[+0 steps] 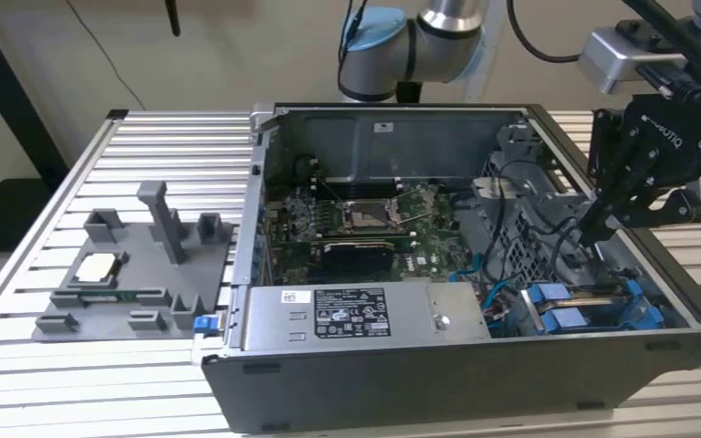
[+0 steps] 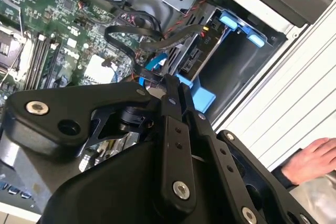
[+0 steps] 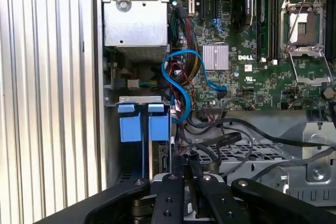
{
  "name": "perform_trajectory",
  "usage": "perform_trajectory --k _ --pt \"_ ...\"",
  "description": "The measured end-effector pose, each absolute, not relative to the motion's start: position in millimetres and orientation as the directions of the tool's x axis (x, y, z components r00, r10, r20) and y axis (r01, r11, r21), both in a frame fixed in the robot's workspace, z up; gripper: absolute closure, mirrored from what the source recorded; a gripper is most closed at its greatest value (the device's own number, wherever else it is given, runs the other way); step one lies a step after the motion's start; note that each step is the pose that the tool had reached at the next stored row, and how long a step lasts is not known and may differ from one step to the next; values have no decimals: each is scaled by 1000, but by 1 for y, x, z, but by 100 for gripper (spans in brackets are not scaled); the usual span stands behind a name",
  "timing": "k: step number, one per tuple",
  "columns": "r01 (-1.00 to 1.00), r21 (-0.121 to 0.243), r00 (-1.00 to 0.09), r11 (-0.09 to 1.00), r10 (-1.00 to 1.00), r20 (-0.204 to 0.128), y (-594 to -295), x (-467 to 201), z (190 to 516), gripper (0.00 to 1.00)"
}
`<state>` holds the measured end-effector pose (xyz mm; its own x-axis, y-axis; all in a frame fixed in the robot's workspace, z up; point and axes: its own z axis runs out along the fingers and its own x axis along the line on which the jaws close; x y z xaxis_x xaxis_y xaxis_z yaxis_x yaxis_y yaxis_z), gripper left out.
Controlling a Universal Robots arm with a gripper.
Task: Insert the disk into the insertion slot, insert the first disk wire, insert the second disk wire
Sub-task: 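Insert the second disk wire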
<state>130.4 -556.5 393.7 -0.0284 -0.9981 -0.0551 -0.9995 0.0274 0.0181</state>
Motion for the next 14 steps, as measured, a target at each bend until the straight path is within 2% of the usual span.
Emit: perform_trajectory --k 14 --pt "-999 18 -28 27 -998 -54 -557 130 389 84"
